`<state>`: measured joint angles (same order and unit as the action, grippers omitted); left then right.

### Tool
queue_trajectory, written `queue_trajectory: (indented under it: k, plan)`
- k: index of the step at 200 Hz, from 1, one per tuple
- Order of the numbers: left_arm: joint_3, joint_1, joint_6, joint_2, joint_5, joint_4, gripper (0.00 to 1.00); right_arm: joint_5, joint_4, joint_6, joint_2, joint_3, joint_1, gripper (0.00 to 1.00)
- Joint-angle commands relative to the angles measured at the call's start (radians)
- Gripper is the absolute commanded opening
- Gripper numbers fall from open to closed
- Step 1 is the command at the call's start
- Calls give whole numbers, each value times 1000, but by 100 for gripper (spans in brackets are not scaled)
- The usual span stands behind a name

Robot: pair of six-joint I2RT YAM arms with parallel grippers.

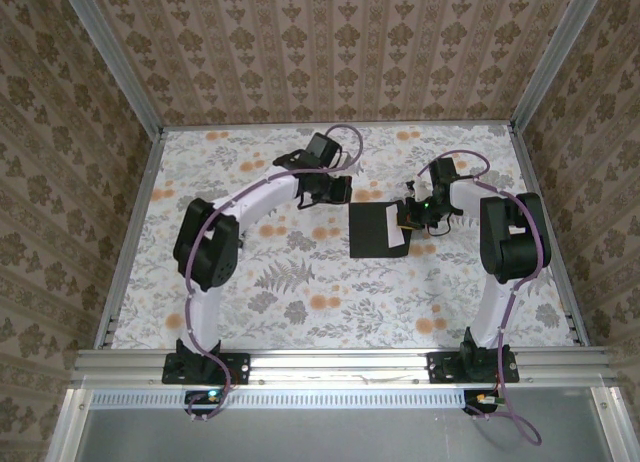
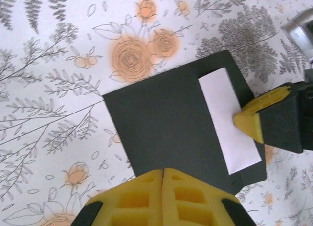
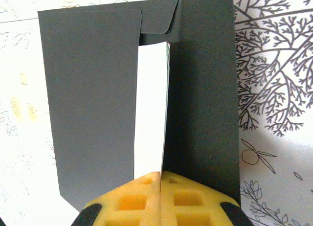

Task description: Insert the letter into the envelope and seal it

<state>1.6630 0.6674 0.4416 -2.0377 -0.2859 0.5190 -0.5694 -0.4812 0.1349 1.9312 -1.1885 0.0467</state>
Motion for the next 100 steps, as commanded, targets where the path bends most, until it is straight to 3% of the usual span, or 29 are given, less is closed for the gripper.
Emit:
queue_trajectory:
  k: [1,100]
  plan:
    - [-55,-17,-2,-48,37,28,0,1,-23,6,5,-14,7,0]
    - [-16,-12,1,-169,37,-29,0,-1,-14,15,-3,-2,7,0]
